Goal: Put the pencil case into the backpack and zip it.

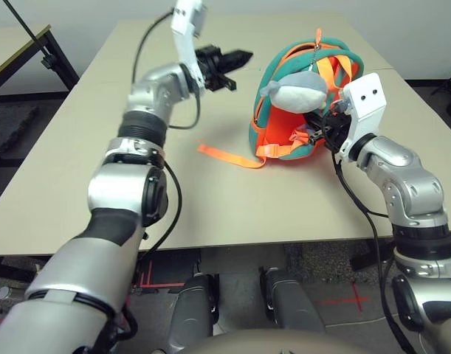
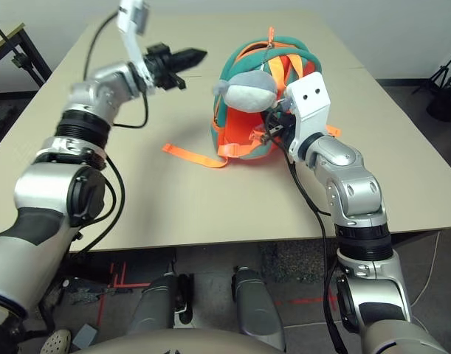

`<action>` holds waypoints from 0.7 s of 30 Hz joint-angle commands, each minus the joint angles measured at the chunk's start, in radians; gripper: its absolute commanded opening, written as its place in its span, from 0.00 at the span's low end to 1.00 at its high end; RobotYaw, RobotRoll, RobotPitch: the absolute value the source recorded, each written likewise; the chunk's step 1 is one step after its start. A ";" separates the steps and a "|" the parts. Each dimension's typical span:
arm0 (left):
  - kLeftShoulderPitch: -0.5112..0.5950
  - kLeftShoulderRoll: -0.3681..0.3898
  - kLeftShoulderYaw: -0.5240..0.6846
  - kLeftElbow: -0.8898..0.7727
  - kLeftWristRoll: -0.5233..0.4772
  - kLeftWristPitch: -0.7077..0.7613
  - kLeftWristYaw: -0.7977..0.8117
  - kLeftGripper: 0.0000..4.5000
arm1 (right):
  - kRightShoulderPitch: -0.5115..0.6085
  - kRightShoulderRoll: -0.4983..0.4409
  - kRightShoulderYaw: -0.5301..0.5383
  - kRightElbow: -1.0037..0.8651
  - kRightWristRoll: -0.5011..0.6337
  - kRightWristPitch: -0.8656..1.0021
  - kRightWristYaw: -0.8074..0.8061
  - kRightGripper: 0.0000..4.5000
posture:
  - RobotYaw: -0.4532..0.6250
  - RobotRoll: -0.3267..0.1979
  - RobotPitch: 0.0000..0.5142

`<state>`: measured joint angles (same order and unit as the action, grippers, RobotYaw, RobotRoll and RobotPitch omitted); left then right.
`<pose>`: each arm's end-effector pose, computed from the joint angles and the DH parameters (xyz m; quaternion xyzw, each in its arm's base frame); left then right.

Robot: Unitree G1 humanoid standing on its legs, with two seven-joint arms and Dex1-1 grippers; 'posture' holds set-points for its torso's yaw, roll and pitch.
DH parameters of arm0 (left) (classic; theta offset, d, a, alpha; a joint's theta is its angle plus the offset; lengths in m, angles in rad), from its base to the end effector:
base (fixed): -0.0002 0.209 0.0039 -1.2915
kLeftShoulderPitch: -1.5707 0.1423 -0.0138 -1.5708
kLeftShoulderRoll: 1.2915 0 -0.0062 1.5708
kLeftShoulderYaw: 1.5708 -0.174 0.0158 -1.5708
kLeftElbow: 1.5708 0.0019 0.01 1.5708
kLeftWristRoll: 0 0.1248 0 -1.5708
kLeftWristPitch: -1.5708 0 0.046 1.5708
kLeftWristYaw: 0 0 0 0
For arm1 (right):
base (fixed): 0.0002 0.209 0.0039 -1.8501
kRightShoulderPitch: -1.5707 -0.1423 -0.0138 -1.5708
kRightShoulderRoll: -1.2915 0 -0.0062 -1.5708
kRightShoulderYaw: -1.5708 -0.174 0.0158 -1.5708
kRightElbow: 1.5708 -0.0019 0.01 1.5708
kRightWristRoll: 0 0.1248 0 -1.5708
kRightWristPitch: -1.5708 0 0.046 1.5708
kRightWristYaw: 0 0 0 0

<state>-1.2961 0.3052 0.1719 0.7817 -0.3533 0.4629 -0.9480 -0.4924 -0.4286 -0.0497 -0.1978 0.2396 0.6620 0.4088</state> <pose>0.3470 0.1586 0.2751 -0.0692 -0.0711 -0.4983 0.8613 0.2530 -0.1946 0.1803 -0.1018 0.0065 0.2225 0.9696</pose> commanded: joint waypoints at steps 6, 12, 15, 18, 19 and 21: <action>0.087 0.043 -0.083 -0.385 -0.093 0.218 -0.076 0.74 | 0.007 -0.003 0.018 0.022 -0.009 0.009 0.009 0.04 | 0.19 0.62 0.14; 0.111 0.084 -0.206 -0.509 -0.072 0.257 -0.132 1.00 | 0.010 -0.002 0.016 0.021 -0.013 0.010 0.008 0.04 | 0.19 0.62 0.14; 0.120 0.086 -0.254 -0.530 -0.064 0.254 -0.151 1.00 | 0.012 -0.001 0.015 0.021 -0.014 0.010 0.007 0.04 | 0.19 0.62 0.14; 0.124 0.073 -0.291 -0.516 -0.053 0.245 -0.154 1.00 | 0.013 0.003 0.016 0.021 -0.015 0.011 0.005 0.04 | 0.18 0.62 0.15; 0.126 0.070 -0.311 -0.510 -0.039 0.234 -0.155 1.00 | 0.013 0.004 0.017 0.020 -0.015 0.011 0.004 0.04 | 0.18 0.62 0.15; 0.130 0.059 -0.343 -0.485 -0.007 0.201 -0.145 1.00 | 0.012 0.006 0.018 0.020 -0.015 0.012 0.003 0.04 | 0.18 0.62 0.15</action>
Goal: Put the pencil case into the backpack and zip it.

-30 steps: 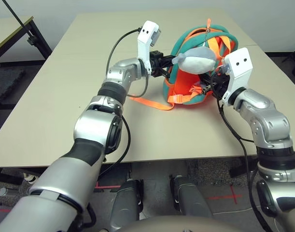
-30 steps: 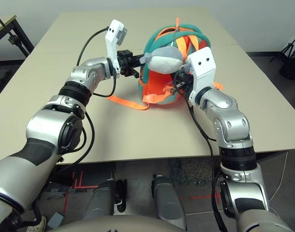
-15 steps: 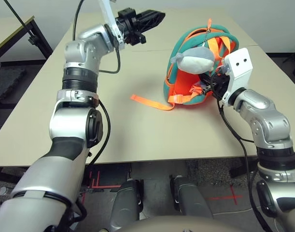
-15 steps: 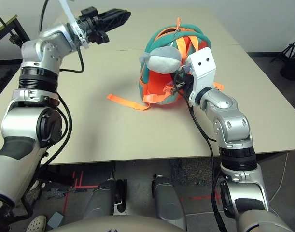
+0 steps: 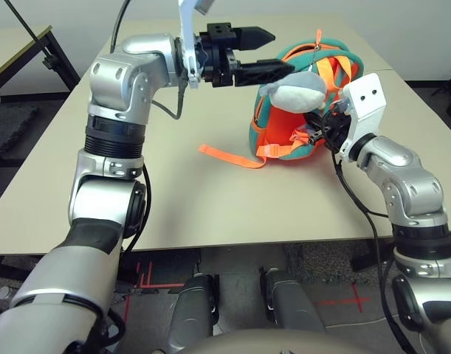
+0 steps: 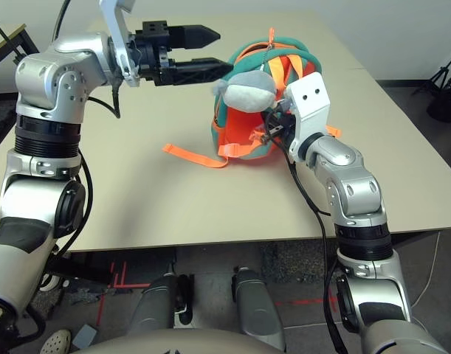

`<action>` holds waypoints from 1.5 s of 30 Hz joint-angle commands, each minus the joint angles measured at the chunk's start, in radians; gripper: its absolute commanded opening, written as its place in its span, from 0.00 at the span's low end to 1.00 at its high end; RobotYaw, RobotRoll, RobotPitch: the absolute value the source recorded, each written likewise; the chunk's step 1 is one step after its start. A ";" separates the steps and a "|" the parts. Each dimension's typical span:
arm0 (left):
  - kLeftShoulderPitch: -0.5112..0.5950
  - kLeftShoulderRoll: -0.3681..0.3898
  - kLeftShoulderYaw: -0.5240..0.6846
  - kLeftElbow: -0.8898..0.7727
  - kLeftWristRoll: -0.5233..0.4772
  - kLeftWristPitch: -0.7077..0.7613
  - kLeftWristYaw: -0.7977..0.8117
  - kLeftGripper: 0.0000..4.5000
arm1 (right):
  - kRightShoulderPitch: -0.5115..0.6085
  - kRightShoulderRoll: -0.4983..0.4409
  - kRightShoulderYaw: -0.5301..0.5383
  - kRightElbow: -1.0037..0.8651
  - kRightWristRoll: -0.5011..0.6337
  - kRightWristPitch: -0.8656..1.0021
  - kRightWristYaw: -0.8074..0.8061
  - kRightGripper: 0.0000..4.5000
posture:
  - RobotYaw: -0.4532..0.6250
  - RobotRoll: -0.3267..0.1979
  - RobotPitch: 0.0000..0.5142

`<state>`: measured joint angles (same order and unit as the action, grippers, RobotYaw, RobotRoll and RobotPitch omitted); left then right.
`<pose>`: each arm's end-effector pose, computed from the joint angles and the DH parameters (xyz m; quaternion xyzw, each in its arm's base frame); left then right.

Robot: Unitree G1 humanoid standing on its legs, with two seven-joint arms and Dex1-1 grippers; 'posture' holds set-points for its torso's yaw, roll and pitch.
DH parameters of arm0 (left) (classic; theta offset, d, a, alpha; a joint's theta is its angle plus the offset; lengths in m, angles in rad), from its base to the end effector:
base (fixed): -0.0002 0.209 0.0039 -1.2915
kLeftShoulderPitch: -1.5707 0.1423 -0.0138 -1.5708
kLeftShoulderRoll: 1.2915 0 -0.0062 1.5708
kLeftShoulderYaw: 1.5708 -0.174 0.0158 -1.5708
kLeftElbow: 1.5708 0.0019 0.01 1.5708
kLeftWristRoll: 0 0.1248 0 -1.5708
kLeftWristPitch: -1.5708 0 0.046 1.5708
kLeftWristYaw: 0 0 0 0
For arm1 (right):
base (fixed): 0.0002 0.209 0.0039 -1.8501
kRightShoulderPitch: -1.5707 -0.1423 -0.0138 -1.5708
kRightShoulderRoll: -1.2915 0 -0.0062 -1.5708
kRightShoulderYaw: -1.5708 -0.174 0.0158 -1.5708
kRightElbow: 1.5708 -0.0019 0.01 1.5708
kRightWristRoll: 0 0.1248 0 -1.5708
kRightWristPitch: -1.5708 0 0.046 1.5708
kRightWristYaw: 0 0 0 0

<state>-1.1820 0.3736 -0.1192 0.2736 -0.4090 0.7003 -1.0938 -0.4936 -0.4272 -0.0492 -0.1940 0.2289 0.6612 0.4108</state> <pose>0.3115 0.1258 0.2910 0.0970 -0.0248 -0.6349 0.7661 0.2535 -0.1948 0.1800 -0.1050 0.0079 0.2203 0.9697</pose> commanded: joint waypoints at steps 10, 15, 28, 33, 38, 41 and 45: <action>0.002 -0.070 -0.075 0.185 0.123 -0.141 0.027 1.00 | 0.009 0.013 0.018 0.009 -0.005 0.021 -0.002 0.04 | 0.17 0.62 0.18; 0.021 -0.121 -0.077 0.236 0.155 -0.187 0.056 1.00 | 0.006 0.012 0.016 0.013 -0.004 0.021 -0.001 0.04 | 0.17 0.62 0.18; 0.008 -0.153 -0.052 0.337 0.193 -0.247 0.092 0.69 | -0.006 0.013 0.015 0.028 -0.008 0.017 0.002 0.04 | 0.17 0.62 0.21; 0.008 -0.109 -0.027 0.280 0.169 -0.200 0.078 0.28 | -0.005 0.017 0.018 0.033 -0.009 0.011 0.004 0.04 | 0.18 0.62 0.20; 0.024 -0.049 -0.013 0.199 0.153 -0.147 0.061 0.04 | -0.010 0.018 0.020 0.043 -0.013 0.004 0.009 0.04 | 0.19 0.62 0.19; 0.030 -0.006 0.002 0.158 0.137 -0.114 0.044 0.04 | -0.011 0.016 0.021 0.048 -0.013 0.000 0.013 0.04 | 0.19 0.62 0.18; 0.049 0.079 0.027 0.113 0.115 -0.069 0.017 0.04 | -0.013 0.016 0.024 0.058 -0.016 -0.008 0.017 0.04 | 0.20 0.62 0.18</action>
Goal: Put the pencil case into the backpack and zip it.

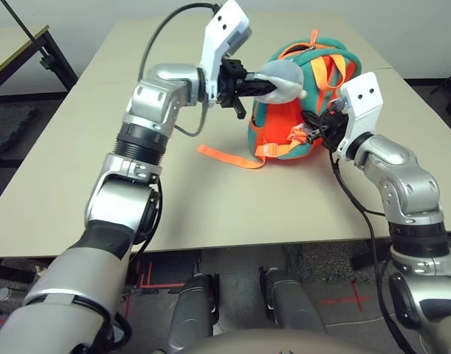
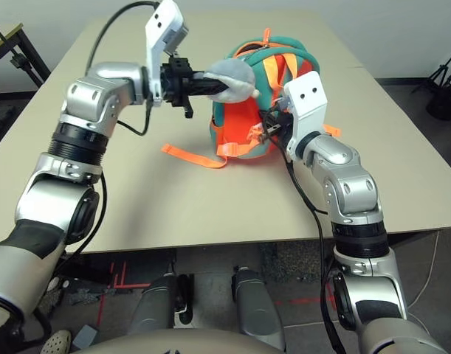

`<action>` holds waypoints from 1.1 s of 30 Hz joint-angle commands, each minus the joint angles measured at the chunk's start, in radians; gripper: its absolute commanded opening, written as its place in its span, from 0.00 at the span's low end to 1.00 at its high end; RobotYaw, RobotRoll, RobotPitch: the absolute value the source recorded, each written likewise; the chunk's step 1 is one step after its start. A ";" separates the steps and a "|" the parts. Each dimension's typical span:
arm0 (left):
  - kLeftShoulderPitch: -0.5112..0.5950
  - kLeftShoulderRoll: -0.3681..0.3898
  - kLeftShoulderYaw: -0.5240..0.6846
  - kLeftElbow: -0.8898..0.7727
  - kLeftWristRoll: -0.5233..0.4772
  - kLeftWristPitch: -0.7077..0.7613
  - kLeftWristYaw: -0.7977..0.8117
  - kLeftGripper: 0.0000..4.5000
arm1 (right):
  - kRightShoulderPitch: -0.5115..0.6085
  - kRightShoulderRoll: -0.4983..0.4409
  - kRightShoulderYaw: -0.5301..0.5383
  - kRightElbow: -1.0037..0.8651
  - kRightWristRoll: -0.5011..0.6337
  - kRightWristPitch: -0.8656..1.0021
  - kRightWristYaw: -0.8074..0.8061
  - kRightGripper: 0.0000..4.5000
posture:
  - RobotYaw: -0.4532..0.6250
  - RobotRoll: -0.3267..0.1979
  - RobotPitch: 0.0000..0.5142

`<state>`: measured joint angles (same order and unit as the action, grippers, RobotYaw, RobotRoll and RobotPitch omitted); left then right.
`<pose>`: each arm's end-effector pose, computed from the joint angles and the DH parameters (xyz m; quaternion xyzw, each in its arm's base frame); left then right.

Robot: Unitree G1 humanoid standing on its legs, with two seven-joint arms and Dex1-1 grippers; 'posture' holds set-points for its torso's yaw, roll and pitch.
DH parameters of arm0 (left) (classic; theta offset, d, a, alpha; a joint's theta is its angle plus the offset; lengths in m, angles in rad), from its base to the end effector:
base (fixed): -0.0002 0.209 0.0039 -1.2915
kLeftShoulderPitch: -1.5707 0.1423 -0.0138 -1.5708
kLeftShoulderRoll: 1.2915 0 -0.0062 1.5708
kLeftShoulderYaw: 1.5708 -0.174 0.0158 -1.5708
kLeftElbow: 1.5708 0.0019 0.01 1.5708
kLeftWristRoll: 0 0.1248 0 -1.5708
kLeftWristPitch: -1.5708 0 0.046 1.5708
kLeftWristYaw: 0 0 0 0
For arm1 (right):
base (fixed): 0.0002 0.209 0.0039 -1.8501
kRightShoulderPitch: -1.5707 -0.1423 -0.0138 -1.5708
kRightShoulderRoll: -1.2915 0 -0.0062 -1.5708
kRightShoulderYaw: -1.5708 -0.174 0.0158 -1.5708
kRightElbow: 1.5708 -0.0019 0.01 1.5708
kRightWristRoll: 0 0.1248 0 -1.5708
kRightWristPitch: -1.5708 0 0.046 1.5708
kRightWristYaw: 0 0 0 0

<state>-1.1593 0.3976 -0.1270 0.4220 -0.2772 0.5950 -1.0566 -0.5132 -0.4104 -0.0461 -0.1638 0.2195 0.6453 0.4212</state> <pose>0.3258 0.1446 0.2727 0.1245 0.0109 -0.5595 0.8194 0.2576 -0.1921 0.1799 -0.1008 0.0050 0.2261 0.9689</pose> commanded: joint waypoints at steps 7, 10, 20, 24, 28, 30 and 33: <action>0.110 0.157 0.023 -0.037 -0.004 0.064 -0.051 0.04 | -0.002 0.004 0.026 0.043 -0.010 0.000 0.010 0.04 | 0.20 0.62 0.18; 0.174 0.187 -0.006 -0.033 0.003 0.081 -0.087 0.04 | -0.008 0.005 0.027 0.050 -0.012 -0.004 0.011 0.04 | 0.21 0.62 0.18; 0.271 0.164 -0.115 0.097 0.080 0.029 -0.128 0.04 | -0.016 0.004 0.032 0.062 -0.015 -0.011 0.013 0.04 | 0.20 0.62 0.18; 0.271 0.116 -0.150 0.181 0.114 -0.018 -0.128 0.04 | -0.018 0.001 0.033 0.063 -0.016 -0.010 0.014 0.04 | 0.20 0.62 0.18; 0.263 0.051 -0.170 0.288 0.149 -0.083 -0.122 0.04 | -0.021 -0.001 0.033 0.066 -0.016 -0.011 0.016 0.04 | 0.20 0.62 0.18; 0.255 0.020 -0.167 0.336 0.162 -0.109 -0.118 0.04 | -0.021 -0.002 0.033 0.067 -0.016 -0.011 0.016 0.04 | 0.20 0.62 0.17; 0.245 -0.009 -0.159 0.387 0.178 -0.148 -0.106 0.04 | -0.019 -0.005 0.033 0.064 -0.016 -0.010 0.017 0.04 | 0.20 0.62 0.17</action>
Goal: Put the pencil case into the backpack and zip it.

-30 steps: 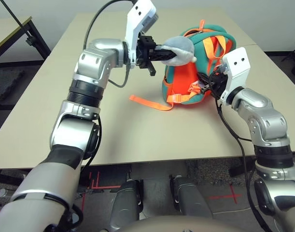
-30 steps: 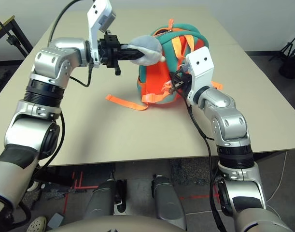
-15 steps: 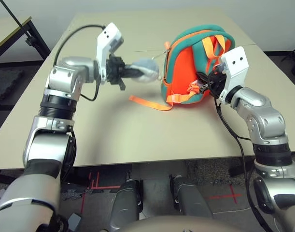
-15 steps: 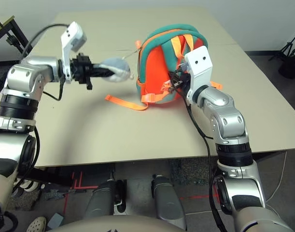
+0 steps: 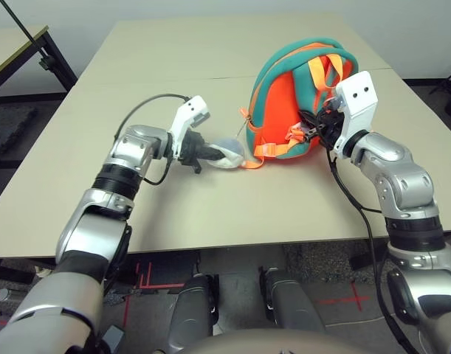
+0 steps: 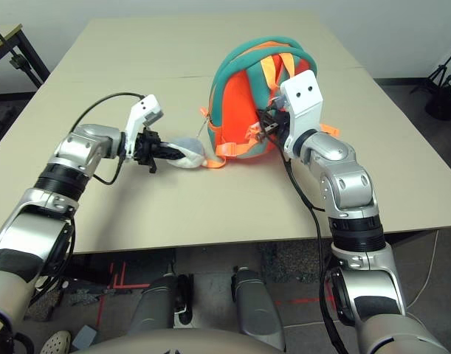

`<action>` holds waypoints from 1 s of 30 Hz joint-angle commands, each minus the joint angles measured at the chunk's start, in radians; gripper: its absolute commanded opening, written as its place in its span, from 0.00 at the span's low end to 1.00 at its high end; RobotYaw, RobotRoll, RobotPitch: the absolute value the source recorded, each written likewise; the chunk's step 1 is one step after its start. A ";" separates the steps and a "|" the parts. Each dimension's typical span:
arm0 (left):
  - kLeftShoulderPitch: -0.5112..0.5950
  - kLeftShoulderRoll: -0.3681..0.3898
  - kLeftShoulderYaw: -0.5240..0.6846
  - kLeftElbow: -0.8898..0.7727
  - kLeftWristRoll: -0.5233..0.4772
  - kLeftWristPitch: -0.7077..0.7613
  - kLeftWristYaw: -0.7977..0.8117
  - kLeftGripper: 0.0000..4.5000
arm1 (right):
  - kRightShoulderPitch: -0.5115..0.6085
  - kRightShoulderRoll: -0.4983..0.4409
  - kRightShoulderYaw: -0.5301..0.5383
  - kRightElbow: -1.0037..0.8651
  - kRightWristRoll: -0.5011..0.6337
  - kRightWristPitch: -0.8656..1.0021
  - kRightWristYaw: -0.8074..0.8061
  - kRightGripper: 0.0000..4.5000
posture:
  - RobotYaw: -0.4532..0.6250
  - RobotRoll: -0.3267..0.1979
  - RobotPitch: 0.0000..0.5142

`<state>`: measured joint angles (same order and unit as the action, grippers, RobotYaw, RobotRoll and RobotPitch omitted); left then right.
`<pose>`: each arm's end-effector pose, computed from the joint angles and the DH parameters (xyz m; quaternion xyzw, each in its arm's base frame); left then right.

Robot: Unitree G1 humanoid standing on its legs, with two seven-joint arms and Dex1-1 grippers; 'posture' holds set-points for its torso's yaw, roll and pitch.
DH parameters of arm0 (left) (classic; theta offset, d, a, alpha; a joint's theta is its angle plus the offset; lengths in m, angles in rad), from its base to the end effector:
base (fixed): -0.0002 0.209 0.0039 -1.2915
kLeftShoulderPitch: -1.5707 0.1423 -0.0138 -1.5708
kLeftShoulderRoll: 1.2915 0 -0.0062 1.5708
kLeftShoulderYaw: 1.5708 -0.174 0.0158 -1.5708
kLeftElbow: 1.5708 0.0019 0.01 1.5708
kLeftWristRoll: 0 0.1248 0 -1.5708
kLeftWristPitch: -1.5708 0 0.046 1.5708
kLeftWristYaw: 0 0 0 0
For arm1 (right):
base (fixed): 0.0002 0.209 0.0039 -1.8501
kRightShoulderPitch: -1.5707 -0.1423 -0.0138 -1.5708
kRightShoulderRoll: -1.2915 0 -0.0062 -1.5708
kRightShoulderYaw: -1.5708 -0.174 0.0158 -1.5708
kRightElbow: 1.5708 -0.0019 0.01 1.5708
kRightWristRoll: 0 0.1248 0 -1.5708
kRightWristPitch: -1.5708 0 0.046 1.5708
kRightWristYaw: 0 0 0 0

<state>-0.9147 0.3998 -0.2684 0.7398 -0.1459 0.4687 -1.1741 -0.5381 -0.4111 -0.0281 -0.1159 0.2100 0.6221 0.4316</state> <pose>0.3290 0.1771 0.1480 0.0879 0.2523 -0.5445 0.7951 0.2632 -0.1905 0.1794 -0.1060 0.0080 0.2324 0.9668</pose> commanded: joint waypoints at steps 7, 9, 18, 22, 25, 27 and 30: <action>-0.025 -0.017 0.069 0.025 0.004 0.005 0.027 0.12 | 0.018 0.002 -0.019 -0.010 0.034 0.054 0.009 0.04 | 0.19 0.62 0.16; -0.022 -0.003 0.091 -0.027 -0.016 0.043 0.011 0.27 | 0.012 0.004 -0.037 -0.019 0.066 0.087 0.018 0.12 | 0.19 0.62 0.16; 0.042 0.096 0.170 -0.332 -0.124 0.269 0.006 1.00 | 0.002 -0.075 -0.112 -0.098 0.245 0.285 0.117 0.88 | 0.21 0.62 0.18; 0.072 0.131 0.176 -0.399 -0.139 0.309 0.023 1.00 | 0.001 -0.141 -0.147 -0.138 0.305 0.352 0.146 0.99 | 0.21 0.62 0.19; 0.091 0.151 0.186 -0.444 -0.153 0.336 0.037 1.00 | 0.014 -0.211 -0.201 -0.157 0.342 0.395 0.163 0.99 | 0.20 0.62 0.20; 0.100 0.157 0.197 -0.464 -0.163 0.350 0.050 1.00 | 0.031 -0.245 -0.235 -0.157 0.354 0.407 0.162 0.99 | 0.20 0.62 0.20; 0.110 0.162 0.216 -0.484 -0.177 0.364 0.071 1.00 | 0.059 -0.277 -0.269 -0.148 0.360 0.403 0.155 0.99 | 0.20 0.62 0.21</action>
<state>-0.8157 0.5558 -0.0628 0.2798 -0.3056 0.8151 -1.1196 -0.4941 -0.6782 -0.2775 -0.2566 0.5581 1.0148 0.5897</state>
